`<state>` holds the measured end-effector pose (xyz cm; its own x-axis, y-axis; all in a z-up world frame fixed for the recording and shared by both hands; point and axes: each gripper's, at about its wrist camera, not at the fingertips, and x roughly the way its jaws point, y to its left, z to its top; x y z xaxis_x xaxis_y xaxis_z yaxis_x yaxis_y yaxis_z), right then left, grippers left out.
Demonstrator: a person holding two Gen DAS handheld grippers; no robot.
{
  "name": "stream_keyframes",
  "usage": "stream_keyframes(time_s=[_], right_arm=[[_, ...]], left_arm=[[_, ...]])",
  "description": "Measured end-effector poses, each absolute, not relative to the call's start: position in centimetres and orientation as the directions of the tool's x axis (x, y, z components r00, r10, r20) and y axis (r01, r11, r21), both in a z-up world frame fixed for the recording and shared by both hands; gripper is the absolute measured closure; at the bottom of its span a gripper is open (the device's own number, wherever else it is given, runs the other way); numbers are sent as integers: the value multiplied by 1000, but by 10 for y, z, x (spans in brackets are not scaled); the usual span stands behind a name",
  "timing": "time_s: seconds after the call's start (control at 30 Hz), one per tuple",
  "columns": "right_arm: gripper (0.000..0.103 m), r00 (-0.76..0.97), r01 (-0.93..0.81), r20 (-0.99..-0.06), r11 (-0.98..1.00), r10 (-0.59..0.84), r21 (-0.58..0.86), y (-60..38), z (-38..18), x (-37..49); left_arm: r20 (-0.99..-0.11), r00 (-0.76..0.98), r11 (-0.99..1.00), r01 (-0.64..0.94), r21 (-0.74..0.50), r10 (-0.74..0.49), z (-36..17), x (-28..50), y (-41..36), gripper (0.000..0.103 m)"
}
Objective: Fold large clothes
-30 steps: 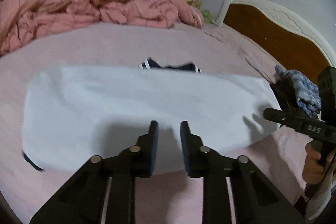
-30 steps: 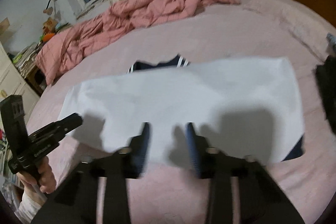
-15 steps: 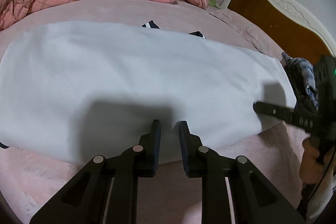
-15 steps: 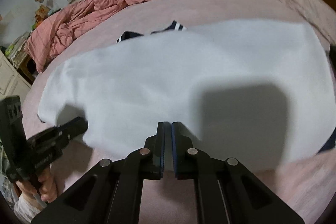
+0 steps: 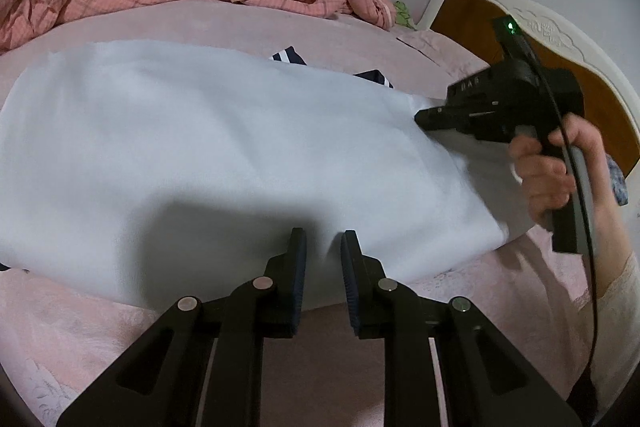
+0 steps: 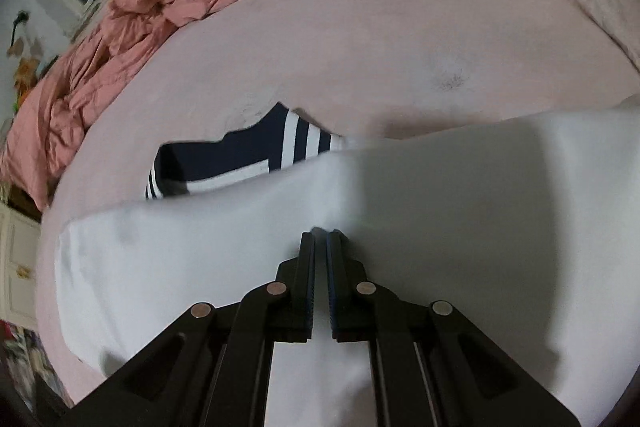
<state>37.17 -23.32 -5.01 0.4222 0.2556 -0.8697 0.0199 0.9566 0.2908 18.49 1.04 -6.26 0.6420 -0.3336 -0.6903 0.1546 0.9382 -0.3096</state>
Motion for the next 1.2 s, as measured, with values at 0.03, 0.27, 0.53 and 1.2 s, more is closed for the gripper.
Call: stream_keyframes(time_s=[0.03, 0.27, 0.53, 1.2], right_arm=[[96, 431, 17, -869, 961, 242, 276, -231, -46, 367], [96, 426, 2, -883, 976, 196, 218, -223, -48, 294], [96, 424, -21, -858, 950, 290, 311, -245, -40, 204], [37, 707, 381, -661, 652, 251, 655, -410, -73, 201]], left_arm=[[-691, 644, 941, 155, -302, -328, -63, 184, 10, 84], [-685, 652, 941, 155, -300, -326, -64, 185, 10, 84], [-675, 668, 946, 158, -283, -313, -63, 181, 8, 84], [-375, 897, 961, 154, -228, -233, 38, 137, 61, 5]])
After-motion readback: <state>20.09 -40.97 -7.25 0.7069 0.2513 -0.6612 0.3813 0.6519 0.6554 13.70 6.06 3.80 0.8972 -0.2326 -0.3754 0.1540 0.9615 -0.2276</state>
